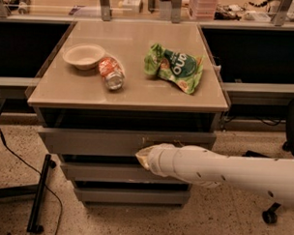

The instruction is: Close top drawer

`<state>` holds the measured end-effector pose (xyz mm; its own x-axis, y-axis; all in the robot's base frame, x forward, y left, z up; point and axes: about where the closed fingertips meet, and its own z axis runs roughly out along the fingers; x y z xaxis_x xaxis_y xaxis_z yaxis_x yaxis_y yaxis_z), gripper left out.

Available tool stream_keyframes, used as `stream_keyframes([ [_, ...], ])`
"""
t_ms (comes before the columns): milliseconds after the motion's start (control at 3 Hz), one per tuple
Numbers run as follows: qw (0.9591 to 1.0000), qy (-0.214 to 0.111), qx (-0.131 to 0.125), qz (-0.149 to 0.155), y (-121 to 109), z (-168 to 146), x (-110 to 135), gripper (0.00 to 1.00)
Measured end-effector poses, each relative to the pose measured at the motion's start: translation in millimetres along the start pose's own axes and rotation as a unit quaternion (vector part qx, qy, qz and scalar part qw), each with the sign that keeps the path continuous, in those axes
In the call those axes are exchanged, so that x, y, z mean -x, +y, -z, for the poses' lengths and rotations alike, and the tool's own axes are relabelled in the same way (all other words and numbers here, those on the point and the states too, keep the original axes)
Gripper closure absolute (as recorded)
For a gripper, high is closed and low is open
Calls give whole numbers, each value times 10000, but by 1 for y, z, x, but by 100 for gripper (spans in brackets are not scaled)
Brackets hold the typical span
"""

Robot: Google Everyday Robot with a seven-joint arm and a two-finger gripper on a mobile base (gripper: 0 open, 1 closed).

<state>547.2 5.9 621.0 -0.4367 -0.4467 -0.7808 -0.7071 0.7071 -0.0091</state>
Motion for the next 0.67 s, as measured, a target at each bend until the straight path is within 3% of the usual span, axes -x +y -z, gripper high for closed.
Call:
stream_keyframes([
  [333,9998,-159,87,129,-4,-27,23,100],
  [667,9996,-189,112,158,-4,-31,26,100],
])
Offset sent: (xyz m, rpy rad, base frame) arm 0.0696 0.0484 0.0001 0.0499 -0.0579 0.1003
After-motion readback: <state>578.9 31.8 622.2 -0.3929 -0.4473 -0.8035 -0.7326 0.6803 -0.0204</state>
